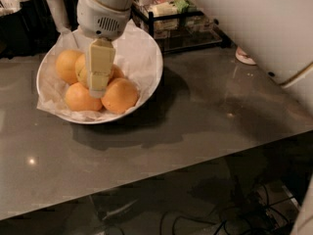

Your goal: Pick orange from white bowl

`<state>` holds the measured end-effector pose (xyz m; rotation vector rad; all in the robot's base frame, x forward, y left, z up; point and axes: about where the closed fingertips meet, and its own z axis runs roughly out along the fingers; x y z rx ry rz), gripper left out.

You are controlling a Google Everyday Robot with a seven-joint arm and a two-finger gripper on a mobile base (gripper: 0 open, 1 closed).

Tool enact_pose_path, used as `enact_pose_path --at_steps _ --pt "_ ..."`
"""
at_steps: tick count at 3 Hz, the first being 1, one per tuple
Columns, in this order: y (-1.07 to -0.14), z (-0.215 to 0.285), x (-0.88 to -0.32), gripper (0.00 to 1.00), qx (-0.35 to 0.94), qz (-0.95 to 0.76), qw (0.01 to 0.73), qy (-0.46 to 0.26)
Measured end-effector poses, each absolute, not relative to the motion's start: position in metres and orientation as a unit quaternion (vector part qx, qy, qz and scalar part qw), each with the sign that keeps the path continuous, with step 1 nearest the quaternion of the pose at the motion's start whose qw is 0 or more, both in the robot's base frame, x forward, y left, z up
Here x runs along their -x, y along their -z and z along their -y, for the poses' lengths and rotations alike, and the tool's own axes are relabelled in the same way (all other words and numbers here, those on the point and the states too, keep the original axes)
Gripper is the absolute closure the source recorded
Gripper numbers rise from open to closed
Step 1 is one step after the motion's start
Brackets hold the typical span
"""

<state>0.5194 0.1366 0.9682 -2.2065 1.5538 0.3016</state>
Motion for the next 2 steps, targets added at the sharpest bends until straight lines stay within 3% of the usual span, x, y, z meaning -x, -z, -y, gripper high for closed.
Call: enact_pose_path --at_steps 2 --pt "-0.945 -0.126 -0.555 0.00 0.772 -0.569 0.251 -0.128"
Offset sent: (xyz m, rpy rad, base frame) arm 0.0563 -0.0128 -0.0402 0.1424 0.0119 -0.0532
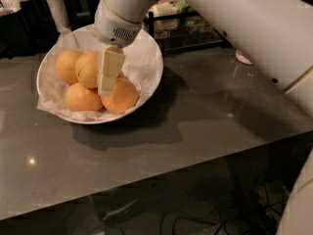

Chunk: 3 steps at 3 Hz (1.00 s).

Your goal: Pick orange from white bowl

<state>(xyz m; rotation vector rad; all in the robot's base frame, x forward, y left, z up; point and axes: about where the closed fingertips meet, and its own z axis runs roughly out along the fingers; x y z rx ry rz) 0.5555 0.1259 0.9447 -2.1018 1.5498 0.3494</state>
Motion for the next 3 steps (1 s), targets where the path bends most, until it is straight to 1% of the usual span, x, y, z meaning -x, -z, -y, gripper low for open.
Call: enact_pose_path --at_steps 1,2,3 --pt "-0.9357 -0.1428 -0.5594 0.00 0.772 -0.558 0.263 -0.155" --pt "-0.9357 -0.1429 -0.5594 0.00 0.772 -0.558 0.263 -0.155" --pt "-0.9357 -0.1429 -0.5594 0.19 0.772 -0.558 0.263 -0.155"
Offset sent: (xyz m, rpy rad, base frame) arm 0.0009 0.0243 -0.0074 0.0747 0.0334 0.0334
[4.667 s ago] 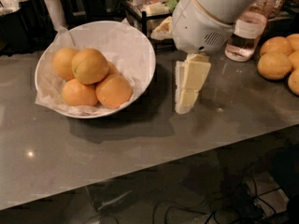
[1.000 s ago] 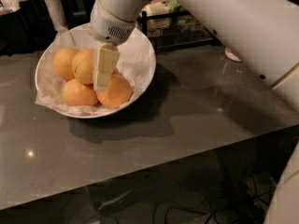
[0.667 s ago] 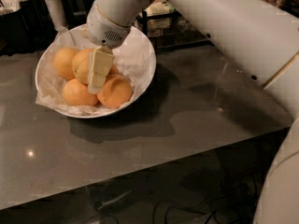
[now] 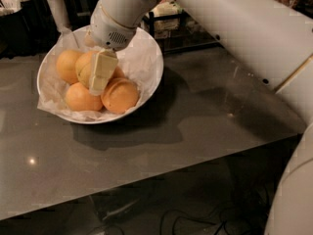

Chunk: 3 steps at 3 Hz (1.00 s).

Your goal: Pick orange from white bowl

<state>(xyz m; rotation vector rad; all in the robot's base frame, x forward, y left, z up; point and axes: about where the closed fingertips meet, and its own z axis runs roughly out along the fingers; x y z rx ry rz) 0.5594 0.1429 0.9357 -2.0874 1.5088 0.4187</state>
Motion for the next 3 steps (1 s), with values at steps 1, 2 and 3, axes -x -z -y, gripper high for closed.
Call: enact_pose_path --at_steps 1,2,3 --pt "-0.9357 -0.1429 -0.5593 0.42 0.772 -0.558 0.263 -0.155" --pt "-0.9357 -0.1429 -0.5593 0.65 0.772 -0.558 0.263 -0.155" --pt "-0.9354 -0.1433 -0.5592 0.88 0.772 -0.557 0.263 -0.156"
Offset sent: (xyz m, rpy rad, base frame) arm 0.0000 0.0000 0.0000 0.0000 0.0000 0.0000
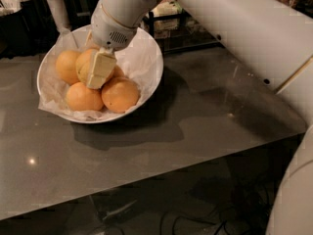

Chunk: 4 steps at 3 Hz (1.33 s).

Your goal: Pick orange from white bowl

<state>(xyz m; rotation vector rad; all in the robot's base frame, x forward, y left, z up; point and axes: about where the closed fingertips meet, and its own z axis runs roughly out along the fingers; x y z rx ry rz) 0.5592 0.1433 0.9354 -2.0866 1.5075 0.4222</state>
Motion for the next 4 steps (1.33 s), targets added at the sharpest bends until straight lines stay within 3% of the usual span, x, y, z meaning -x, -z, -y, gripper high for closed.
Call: enact_pose_path --at_steps 1,3,4 --pt "-0.950 -0.146 -0.556 1.00 0.765 -0.536 0.302 -0.189" --pt "-1.035 -0.141 -0.526 1.00 0.740 -0.440 0.449 -0.239" --pt "-1.071 -0.128 -0.492 1.00 0.738 -0.405 0.498 -0.209"
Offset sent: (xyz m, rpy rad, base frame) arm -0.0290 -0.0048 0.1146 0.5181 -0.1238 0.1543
